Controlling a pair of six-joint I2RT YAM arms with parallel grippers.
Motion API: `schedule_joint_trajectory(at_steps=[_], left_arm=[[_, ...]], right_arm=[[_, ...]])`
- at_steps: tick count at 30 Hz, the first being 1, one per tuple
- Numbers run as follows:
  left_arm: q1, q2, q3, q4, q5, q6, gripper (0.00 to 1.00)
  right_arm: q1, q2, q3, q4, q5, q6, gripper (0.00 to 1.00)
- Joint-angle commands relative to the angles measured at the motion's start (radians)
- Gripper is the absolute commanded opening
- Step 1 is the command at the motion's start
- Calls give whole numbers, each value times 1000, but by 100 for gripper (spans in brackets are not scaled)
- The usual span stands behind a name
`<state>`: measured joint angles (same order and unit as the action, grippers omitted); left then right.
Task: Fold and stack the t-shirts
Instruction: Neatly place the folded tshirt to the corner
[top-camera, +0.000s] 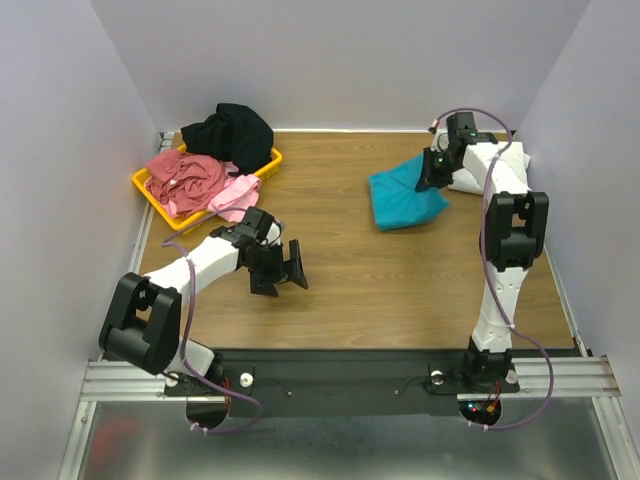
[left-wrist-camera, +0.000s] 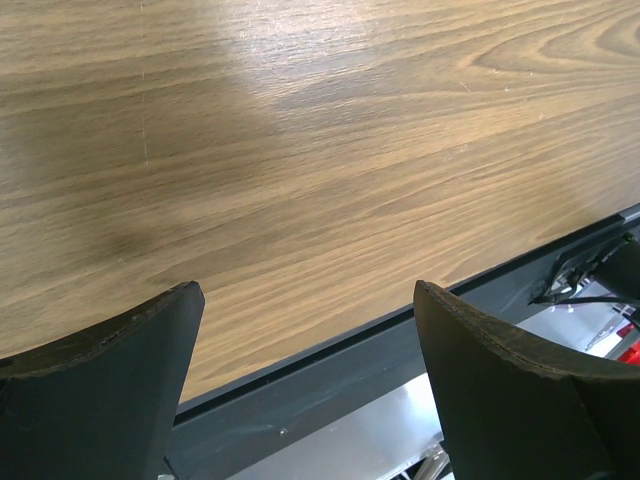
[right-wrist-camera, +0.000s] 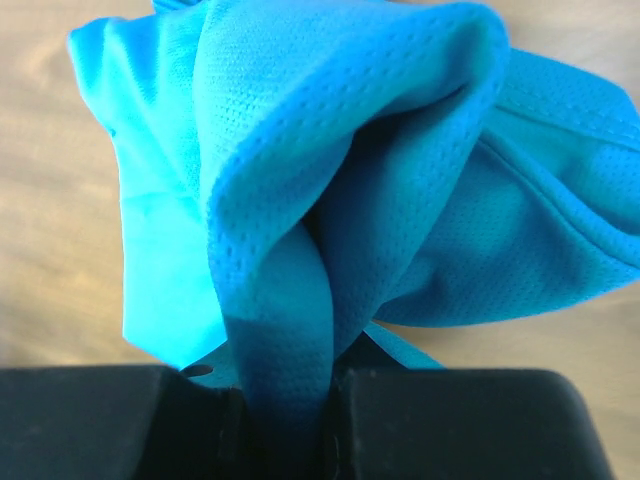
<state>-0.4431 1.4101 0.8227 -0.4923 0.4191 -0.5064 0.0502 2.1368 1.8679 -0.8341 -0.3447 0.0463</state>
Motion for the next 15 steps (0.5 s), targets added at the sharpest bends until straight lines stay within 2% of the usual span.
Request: schedule_joint_trajectory(at_steps=[1,9,15], left_arm=[[9,-37,-25,23,20,28,99],[14,0,-43,35,41,34,98],[14,26,-20,27,35,17,99]], right_arm=[[-79,35,138,-28,19,-20,1],[-173,136,388,-30,21,-2,1],[-236,164,476,-28,15,9,0]])
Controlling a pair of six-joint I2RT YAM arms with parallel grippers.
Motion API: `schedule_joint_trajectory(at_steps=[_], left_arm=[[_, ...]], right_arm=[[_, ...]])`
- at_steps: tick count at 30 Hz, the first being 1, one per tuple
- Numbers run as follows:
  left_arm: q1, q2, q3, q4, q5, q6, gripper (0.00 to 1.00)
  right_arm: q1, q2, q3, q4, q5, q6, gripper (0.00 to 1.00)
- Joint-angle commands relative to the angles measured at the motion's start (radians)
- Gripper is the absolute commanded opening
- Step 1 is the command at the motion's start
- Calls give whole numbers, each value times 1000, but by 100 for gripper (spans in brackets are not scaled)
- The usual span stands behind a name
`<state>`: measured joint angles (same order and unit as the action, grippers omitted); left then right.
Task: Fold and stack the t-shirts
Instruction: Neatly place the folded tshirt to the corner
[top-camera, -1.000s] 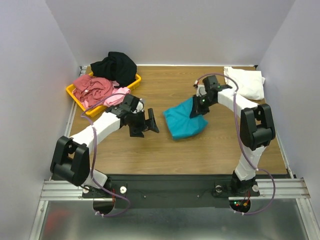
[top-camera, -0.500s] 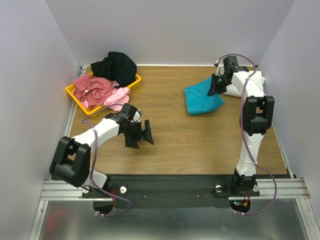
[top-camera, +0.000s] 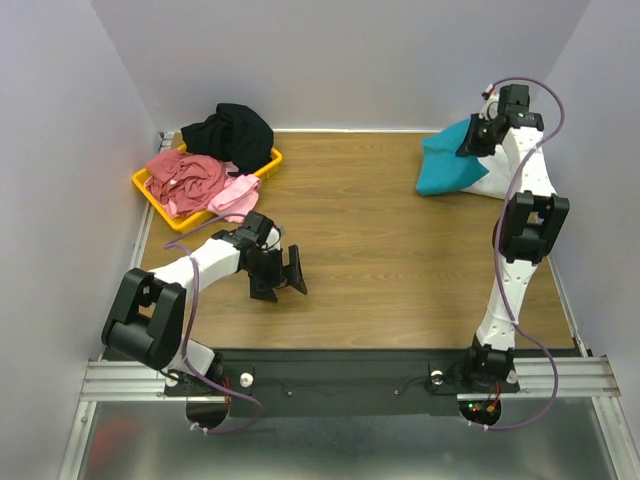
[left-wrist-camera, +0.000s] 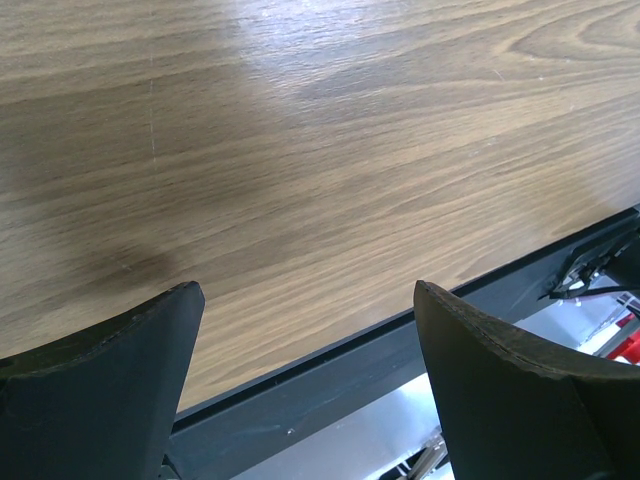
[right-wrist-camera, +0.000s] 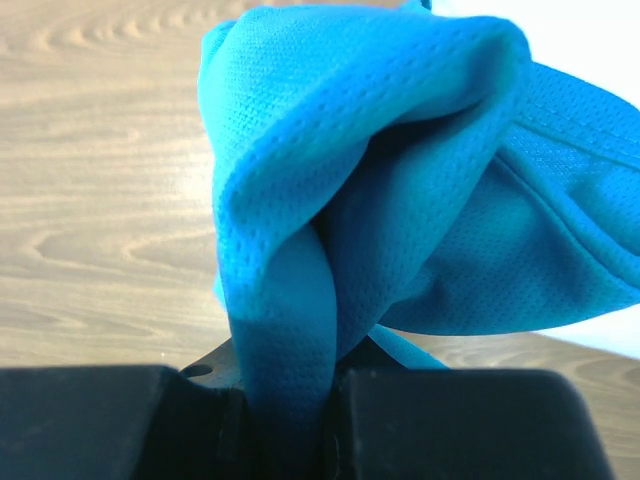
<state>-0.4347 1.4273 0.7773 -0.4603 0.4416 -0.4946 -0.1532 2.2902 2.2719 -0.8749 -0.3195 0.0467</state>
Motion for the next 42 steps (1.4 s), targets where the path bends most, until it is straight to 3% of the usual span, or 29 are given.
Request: schedule_joint_trajectory(at_steps=[1,15,27,34,37,39,40,41,42], left_arm=[[5,12,25,-6,14,2,98],[5,7,65,-47,-23,-33,98],[5,-28,62,-92,-41,-74,99],[5,-19,86,-110,-64,-90,98],[5,-11,89,-107,-57,-101,98],[5,-2,92,-107,-52,-101,98],[5,2,96,-107,-50,-101,98],[5,2,99,-109,-50,-101,98],[5,4,102,-112,-52,-101,98]], right_arm=[[-40,15,89,13,-12,10,0],[-227,83,198,45,-119,59,0],[-227,192,222,146,-147,73,0],[-227,184,202,241,-55,82,2],[-223,167,166,303,-21,91,10],[-218,167,164,310,-6,82,28],[-217,166,158,310,11,81,51],[-217,161,150,310,25,81,51],[-213,154,135,312,40,73,69]])
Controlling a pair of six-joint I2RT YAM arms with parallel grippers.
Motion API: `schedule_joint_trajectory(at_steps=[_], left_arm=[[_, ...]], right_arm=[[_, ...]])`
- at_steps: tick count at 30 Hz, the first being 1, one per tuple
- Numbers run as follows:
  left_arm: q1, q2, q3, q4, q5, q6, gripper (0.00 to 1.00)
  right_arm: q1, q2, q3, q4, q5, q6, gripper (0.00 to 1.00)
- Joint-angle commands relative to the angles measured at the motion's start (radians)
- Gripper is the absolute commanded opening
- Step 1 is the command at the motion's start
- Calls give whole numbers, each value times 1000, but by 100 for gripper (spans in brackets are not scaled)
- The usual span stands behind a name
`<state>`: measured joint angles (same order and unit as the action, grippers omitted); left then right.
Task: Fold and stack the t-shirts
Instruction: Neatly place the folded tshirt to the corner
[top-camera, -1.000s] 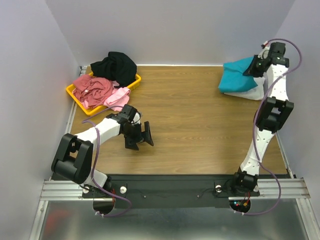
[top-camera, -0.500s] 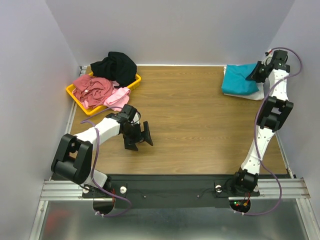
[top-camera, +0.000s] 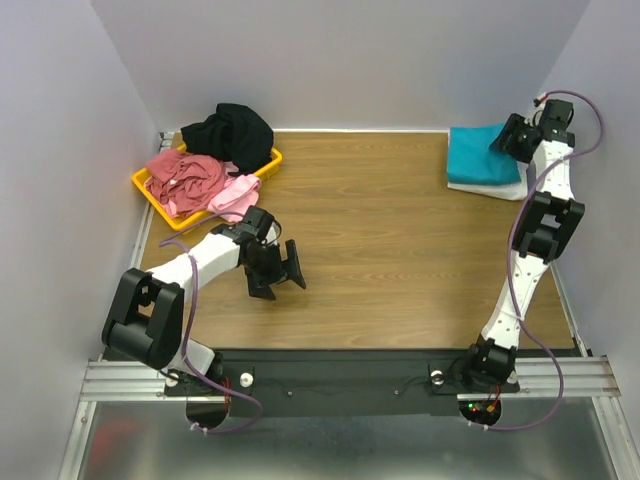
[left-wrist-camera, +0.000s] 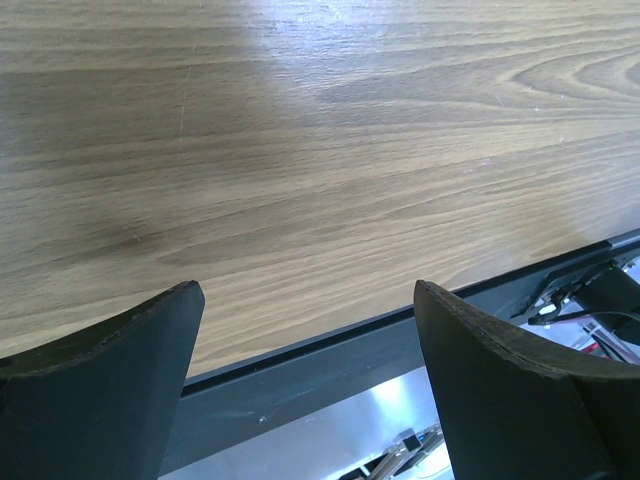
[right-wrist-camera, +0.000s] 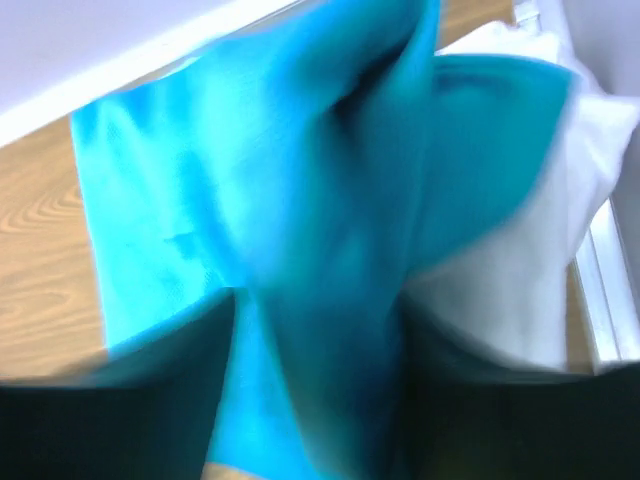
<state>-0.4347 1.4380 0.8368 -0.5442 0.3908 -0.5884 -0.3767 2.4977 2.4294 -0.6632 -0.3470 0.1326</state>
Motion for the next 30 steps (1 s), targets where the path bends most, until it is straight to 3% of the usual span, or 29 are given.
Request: schedule_joint_trajectory(at_steps=[1,4,15,24,27,30], left_arm=[[5,-7,47,-26,-4,-8,99],[4,-10,53,-23,-15,-8,98],[4,-66,73,9,-82,-11,99],[4,-157,67,55,-167,-16,99],[4,-177,58,84,-179,-19,99],[4,-194,65,95,-188,-17,98]], right_arm=[[13,-65,-50,100,107,-21,74],[22,-120,-101,105,163,-63,100],[27,-358,-243,132,310,-91,100],[50,-747,-640,211,237,-18,100],[155,-835,-760,275,227,13,100],[357,-884,-846,271,214,50,100]])
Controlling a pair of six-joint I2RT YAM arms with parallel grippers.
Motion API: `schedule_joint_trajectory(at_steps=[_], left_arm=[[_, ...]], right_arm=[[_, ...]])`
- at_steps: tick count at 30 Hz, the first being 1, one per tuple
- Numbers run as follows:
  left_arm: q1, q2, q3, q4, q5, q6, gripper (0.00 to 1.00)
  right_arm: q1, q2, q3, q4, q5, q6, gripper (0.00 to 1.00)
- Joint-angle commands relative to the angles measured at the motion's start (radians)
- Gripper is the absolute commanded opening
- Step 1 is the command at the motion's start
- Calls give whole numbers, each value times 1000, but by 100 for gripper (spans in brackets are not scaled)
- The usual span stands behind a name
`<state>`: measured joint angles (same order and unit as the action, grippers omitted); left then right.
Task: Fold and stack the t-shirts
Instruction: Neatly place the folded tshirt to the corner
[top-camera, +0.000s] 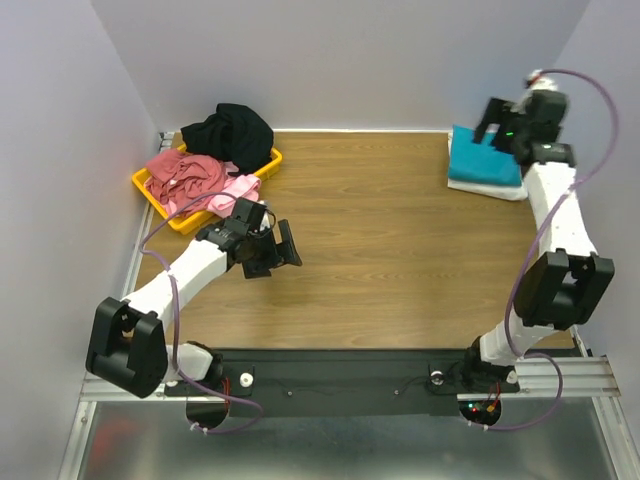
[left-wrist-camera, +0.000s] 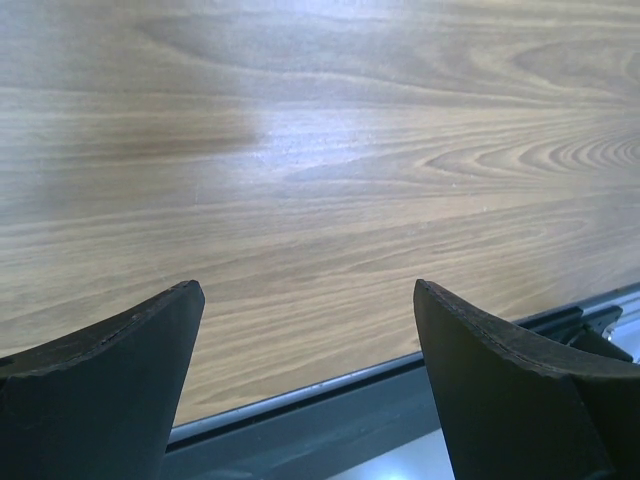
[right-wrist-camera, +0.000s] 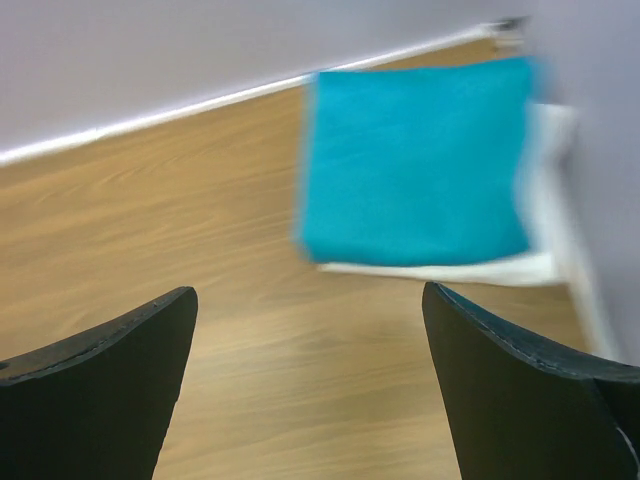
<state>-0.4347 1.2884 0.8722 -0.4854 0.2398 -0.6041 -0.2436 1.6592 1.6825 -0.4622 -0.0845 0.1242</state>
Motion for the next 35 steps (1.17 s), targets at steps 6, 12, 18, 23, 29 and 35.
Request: schedule_joint_trajectory(at_steps=[6,12,18,23,29,35], left_arm=[[2,-78,59,48,-99,-5,99],[-4,-132,30,94,-106,-17,99],[-10,-170,2,100,-134,-14,99],[-16,-195,-1,102,-152,-14,99],[-18,-222,1,100,-171,-19,99],[-19,-227,-7,97,-171,-17,99]], right_arm=[[458,-214,-410,59,-104,170,100],[575,-378,-679,-19,-135,198,100],[584,-481,-765,-66,-138,193,100],[584,-452,-742,-70,-161,187,100],[584,-443,-725,-70,-159,170,100],[584,-450,-736,-70,-159,186,100]])
